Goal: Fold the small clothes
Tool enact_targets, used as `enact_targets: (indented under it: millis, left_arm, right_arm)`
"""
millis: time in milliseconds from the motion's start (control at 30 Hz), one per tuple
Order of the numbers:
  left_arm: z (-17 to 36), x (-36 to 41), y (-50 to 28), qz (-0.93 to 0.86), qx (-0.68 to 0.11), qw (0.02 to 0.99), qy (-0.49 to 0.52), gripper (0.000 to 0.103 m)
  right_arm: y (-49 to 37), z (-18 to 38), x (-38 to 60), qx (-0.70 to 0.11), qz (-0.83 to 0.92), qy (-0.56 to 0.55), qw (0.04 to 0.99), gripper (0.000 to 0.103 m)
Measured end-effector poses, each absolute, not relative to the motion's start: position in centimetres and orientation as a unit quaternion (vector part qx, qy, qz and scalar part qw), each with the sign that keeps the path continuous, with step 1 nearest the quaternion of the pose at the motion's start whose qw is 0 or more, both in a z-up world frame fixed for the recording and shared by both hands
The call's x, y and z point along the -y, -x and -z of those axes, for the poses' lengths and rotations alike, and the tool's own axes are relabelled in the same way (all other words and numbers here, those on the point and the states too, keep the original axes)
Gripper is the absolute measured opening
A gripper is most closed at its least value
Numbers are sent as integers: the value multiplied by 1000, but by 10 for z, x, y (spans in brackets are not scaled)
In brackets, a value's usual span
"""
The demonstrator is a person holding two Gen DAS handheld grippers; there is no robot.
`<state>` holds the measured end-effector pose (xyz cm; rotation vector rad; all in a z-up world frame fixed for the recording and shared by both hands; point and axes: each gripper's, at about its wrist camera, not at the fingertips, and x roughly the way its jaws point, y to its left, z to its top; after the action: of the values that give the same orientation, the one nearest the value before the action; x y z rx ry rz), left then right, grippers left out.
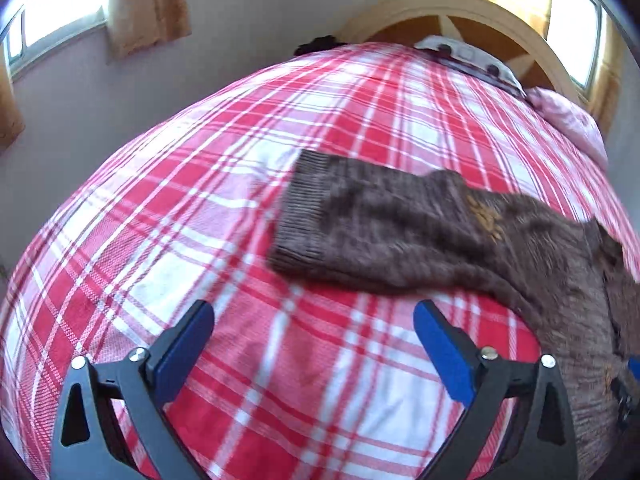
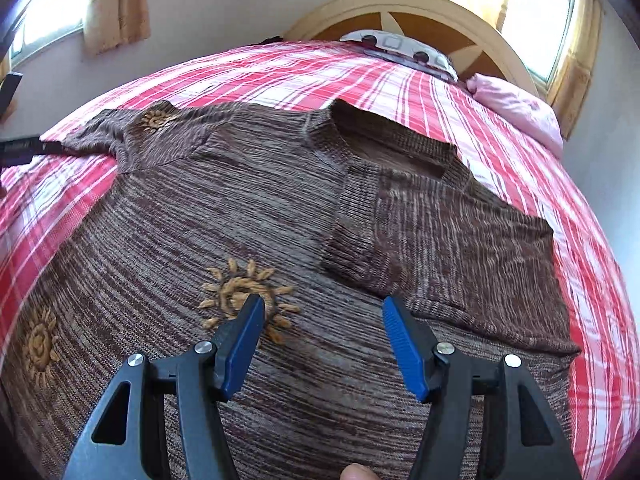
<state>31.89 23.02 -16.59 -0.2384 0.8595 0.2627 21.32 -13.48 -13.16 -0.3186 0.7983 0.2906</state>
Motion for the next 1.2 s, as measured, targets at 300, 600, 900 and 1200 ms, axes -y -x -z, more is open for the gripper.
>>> enact_targets:
  millis: [300, 600, 900, 1200]
  left_arm:
    - [175, -267, -329, -101, -398, 873, 264, 69]
    - [181, -267, -349, -109, -392, 860, 307, 52]
    - [185, -290, -351, -112, -389, 851, 335, 7]
    - [148, -267, -348, -98, -354, 878, 307, 6]
  right_arm:
    - [-216, 138, 142, -392, -138, 127, 901, 66]
    - [-219, 142, 145, -397, -131, 110, 902, 71]
    - [-218, 143, 144, -396, -129, 105, 903, 72]
    - [-220, 143, 149, -400, -133, 87, 903, 72]
